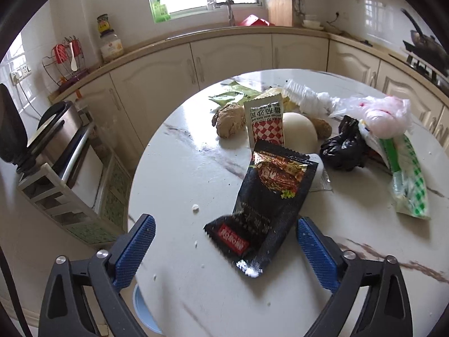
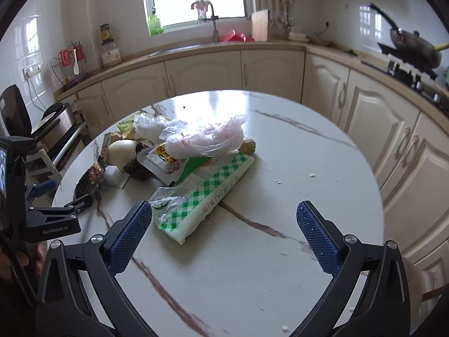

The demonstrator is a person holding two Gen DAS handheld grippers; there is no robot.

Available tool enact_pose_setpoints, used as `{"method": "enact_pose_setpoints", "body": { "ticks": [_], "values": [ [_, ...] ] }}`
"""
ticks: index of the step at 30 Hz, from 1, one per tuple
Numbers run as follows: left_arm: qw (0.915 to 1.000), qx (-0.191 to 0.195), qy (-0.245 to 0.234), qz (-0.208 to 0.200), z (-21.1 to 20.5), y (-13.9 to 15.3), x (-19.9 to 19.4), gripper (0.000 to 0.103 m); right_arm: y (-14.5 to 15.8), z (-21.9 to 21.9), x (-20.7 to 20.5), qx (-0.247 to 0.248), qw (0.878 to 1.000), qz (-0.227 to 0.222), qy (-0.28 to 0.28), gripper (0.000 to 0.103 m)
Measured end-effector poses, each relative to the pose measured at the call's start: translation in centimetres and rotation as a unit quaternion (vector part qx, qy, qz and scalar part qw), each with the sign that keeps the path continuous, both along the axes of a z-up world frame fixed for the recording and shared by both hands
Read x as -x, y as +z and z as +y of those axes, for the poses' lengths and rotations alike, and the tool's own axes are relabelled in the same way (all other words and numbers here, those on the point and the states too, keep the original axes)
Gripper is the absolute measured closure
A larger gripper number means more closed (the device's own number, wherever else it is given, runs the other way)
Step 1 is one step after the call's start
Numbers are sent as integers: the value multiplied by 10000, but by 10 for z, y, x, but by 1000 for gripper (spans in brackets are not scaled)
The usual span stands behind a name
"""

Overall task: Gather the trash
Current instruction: 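Move both tools back over the table, then grasp the black snack wrapper with the left tool while the right tool grasps the green-checked wrapper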

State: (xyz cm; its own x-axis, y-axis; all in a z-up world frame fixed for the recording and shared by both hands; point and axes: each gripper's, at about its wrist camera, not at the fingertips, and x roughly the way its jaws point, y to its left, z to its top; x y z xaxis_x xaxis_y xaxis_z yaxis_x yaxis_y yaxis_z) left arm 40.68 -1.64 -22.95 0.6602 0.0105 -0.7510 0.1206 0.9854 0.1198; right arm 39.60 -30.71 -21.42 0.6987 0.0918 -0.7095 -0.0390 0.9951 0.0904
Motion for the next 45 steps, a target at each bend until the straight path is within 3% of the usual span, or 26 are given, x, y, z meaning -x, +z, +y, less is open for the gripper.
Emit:
{"method": "enact_pose_setpoints", "body": {
  "ticks": [1, 4, 5, 8, 15, 17, 30, 31, 32, 33, 40, 45],
  "values": [
    [10000, 44, -41, 11, 2, -6, -10, 10, -3, 2, -7, -73, 9999, 79, 18, 0],
    [9983, 483, -305, 118, 4, -16, -30, 37, -15, 10, -29, -214, 9990, 384, -36, 0],
    [9967, 670, -430, 155, 5, -20, -32, 53, -18, 12, -36, -188, 9987, 458, -95, 0],
    [9971, 567, -504, 84, 9, -21, -39, 67, -29, 20, -55, -113, 9973, 708, -188, 0],
    [9952, 790, -576, 40, 13, -16, -15, 72, -43, 30, -65, 82, 9951, 943, -284, 5],
    [9946, 826, -624, -13, 11, -11, -6, 72, -41, 29, -65, 150, 9950, 944, -274, 18],
    [9906, 1048, -847, -231, -2, 47, 94, 72, -31, -10, -11, -344, 9969, 713, -33, 41],
    [9903, 1052, -871, -255, -4, 50, 100, 72, -27, -15, -4, -474, 9971, 603, -21, 49],
    [9899, 1058, -894, -290, -6, 54, 107, 72, -24, -19, 0, -524, 9970, 575, -50, 77],
    [9896, 1063, -912, -311, -7, 57, 112, 72, -20, -24, 6, -739, 9960, 503, -15, 77],
    [9888, 1057, -983, -384, -11, 71, 145, 72, -8, -22, 28, -669, 9969, 396, 133, 82],
    [9894, 1048, -921, -409, -8, 79, 162, 72, 10, -9, 45, -594, 9977, 50, 316, 85]
  ]
}}
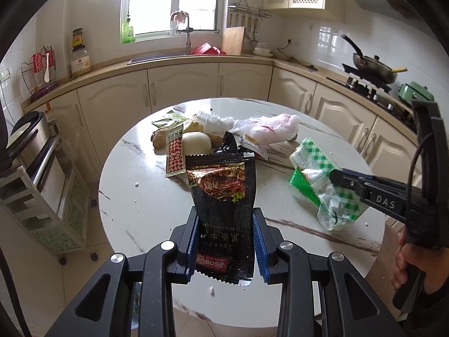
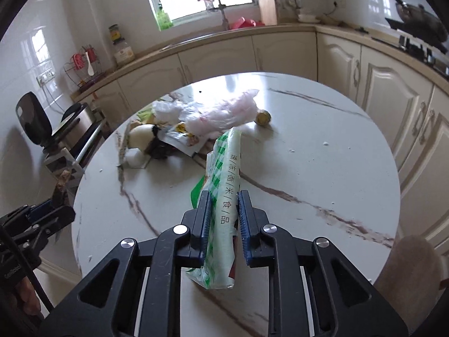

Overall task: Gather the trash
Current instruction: 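Grasp the black snack wrapper with the left tool while the right tool grasps the green-checked wrapper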

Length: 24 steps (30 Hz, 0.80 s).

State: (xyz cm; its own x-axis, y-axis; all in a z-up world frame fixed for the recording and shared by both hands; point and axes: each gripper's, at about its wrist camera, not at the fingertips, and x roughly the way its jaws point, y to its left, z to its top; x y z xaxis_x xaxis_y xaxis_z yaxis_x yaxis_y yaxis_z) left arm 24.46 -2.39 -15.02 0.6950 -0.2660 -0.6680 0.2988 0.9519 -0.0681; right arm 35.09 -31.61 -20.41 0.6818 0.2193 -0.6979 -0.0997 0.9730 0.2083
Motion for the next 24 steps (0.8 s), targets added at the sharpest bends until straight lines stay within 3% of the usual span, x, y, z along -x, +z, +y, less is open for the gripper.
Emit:
{"method": "enact_pose_setpoints", "body": {
  "ticks": [5, 13, 24],
  "values": [
    [10000, 47, 29, -25, 5, 7, 12, 72, 18, 21, 10, 76, 9996, -231, 172, 87],
    [9999, 92, 105, -73, 16, 14, 26, 72, 30, 67, 18, 880, 9939, -527, 397, 88],
    [9995, 196, 234, -96, 27, 22, 31, 72, 42, 102, 21, 852, 9917, -628, 726, 88]
  ]
}}
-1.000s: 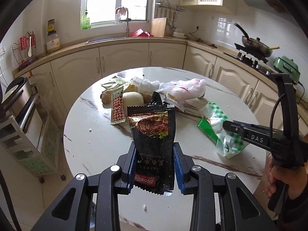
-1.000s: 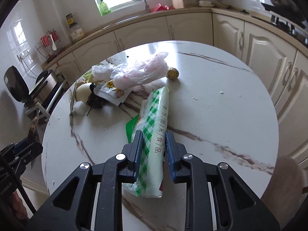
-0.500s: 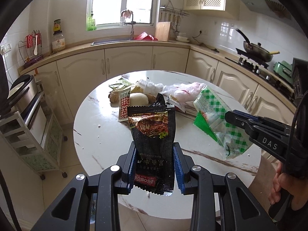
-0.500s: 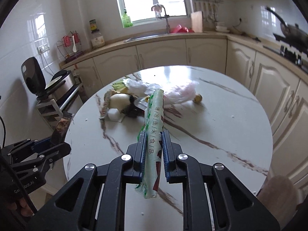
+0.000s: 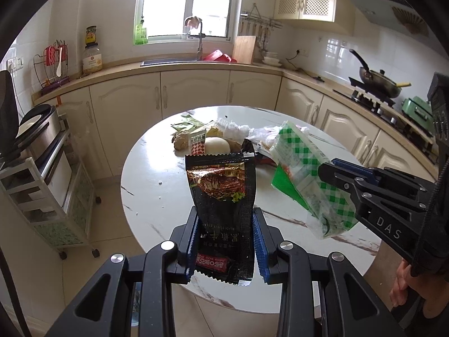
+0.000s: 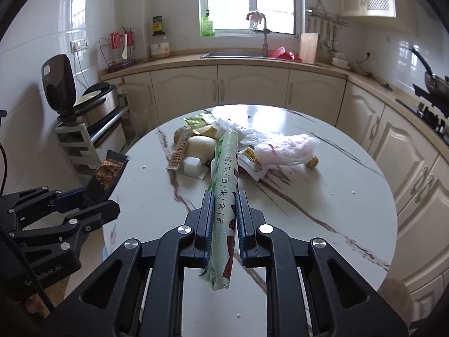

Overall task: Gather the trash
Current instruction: 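Grasp the black snack wrapper with the left tool while the right tool grasps the green-checked wrapper, then carry both wrappers over the blue bin and open both tools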

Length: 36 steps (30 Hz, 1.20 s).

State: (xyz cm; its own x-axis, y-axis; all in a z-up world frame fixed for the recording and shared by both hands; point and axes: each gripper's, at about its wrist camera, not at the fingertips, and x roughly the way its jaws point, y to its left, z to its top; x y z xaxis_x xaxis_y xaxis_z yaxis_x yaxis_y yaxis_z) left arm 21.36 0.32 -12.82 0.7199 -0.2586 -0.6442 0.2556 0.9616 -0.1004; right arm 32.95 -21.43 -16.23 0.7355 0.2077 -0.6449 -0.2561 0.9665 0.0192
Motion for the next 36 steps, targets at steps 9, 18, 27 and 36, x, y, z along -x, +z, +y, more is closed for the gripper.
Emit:
{"method": "enact_pose_setpoints", "body": {
  "ticks": [9, 18, 27, 36],
  "values": [
    [9986, 116, 472, -203, 62, 6, 19, 72, 23, 76, 6, -158, 9963, -184, 820, 88],
    [9907, 31, 1362, -55, 163, -17, 42, 72, 0, 212, 0, -226, 9801, 111, 1970, 88],
    [9753, -47, 2051, 818, 230, -95, 22, 72, -117, 316, -38, -49, 9626, 1126, 2466, 87],
    [9624, 84, 2249, 1519, 252, -158, -21, 72, -183, 350, -70, 196, 9597, 1497, 2369, 74]
  ]
}}
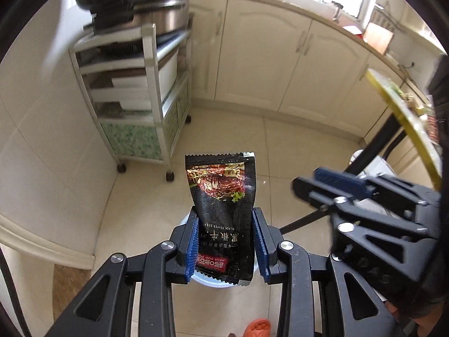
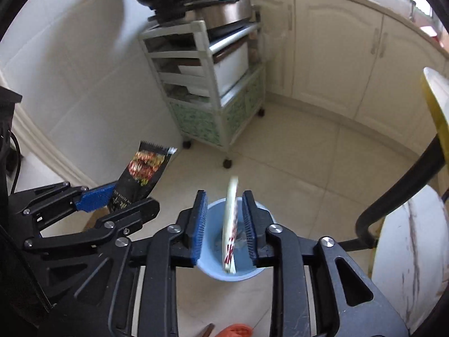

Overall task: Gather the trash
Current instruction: 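Carry both wrappers over the blue bin and open both tools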

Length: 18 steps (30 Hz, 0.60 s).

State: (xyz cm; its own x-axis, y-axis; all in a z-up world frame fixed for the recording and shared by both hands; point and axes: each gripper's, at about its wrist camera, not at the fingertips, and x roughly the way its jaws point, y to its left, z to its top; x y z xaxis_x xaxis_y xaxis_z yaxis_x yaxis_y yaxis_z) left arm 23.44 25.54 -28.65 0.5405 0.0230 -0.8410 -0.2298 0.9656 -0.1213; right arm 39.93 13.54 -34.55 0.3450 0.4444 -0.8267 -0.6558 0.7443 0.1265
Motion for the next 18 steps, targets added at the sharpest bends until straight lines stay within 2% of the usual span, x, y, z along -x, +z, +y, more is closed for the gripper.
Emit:
{"method": "enact_pose_setpoints", "body": {
  "ticks": [1, 2, 4, 8, 10, 11, 12, 16, 18],
  "values": [
    [10000, 4, -18, 46, -1, -5, -6, 72, 0, 1, -1, 85, 9999, -98, -82, 67],
    [9999, -9, -57, 111, -4, -10, -11, 71, 1, 1, -4, 128, 9996, -172, -170, 50],
    [9997, -6, -79, 211, 2, -18, -28, 68, 6, -1, -7, 132, 9991, -280, -277, 29],
    [9996, 49, -99, 250, -4, -23, -50, 62, 19, -4, -12, 57, 9983, -443, -366, 28],
    [9997, -13, -77, 218, -1, -21, -53, 46, 28, -8, -10, 38, 9978, -516, -416, 25],
    [9998, -61, -34, 187, 3, -21, -55, 31, 33, -10, -9, -14, 9975, -550, -442, 24],
    [9998, -147, 47, 118, 3, -16, -54, 27, 40, -13, -7, -93, 9971, -601, -460, 24],
    [9989, -318, 286, -208, -2, 13, -31, 27, 72, -30, 7, -261, 9937, -924, -573, 22],
    [9969, -470, 416, -469, -9, 37, -18, 27, 92, -42, 18, -383, 9905, -1148, -653, 20]
  ]
}}
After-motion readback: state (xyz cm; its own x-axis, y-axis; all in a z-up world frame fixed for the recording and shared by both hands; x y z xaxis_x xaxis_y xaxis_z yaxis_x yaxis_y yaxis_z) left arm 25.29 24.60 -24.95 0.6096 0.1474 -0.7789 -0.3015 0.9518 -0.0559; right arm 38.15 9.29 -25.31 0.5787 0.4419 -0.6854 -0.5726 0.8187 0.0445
